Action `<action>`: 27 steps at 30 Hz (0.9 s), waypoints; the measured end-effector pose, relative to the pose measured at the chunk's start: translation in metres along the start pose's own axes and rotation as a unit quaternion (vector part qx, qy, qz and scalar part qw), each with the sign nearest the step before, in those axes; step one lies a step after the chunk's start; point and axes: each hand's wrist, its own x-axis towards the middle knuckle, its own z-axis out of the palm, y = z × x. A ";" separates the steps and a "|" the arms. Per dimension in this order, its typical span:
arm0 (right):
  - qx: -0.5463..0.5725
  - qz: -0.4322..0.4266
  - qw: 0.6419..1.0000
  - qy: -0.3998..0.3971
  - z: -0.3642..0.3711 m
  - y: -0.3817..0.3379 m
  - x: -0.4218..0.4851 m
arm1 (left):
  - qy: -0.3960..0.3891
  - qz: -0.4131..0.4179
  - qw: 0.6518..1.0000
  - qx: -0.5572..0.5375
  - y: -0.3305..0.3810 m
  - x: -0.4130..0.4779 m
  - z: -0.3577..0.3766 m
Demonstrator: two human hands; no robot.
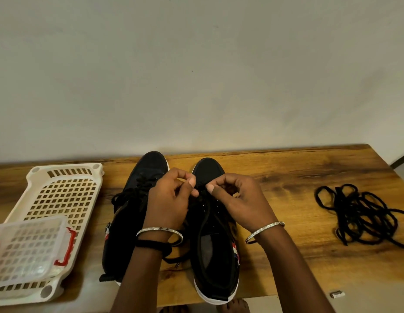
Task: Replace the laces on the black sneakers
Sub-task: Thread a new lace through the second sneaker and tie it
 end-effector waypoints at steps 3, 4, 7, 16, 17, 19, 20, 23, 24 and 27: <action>0.020 0.001 0.999 -0.028 0.003 -0.002 -0.001 | -0.032 -0.041 0.986 -0.160 0.005 0.005 -0.006; 0.047 0.005 0.998 -0.035 0.002 -0.005 -0.001 | -0.042 -0.045 0.979 -0.194 0.006 0.006 -0.008; 0.160 0.030 0.984 -0.069 -0.001 -0.015 -0.002 | -0.070 -0.069 0.962 -0.256 0.008 0.007 -0.012; 0.309 0.112 0.944 -0.028 0.005 -0.030 -0.004 | -0.067 -0.086 0.958 -0.267 0.020 0.001 -0.007; 0.351 0.131 0.927 -0.019 0.002 -0.030 -0.003 | -0.055 -0.078 0.966 -0.239 0.015 0.001 -0.005; 0.439 0.151 0.886 -0.023 -0.007 -0.029 -0.002 | -0.011 -0.061 0.985 -0.160 0.007 0.000 -0.002; 0.469 0.152 0.870 -0.023 -0.013 -0.028 -0.002 | 0.017 -0.054 0.992 -0.117 0.005 0.000 -0.001; 0.514 0.145 0.845 0.007 -0.036 -0.024 -0.004 | 0.098 -0.039 0.994 -0.040 0.004 -0.002 0.004; 0.526 0.139 0.838 0.027 -0.045 -0.021 -0.004 | 0.116 -0.038 0.992 -0.026 0.004 -0.002 0.005; 0.562 0.110 0.815 0.086 -0.071 -0.010 -0.004 | 0.130 -0.042 0.991 -0.005 0.004 -0.003 0.007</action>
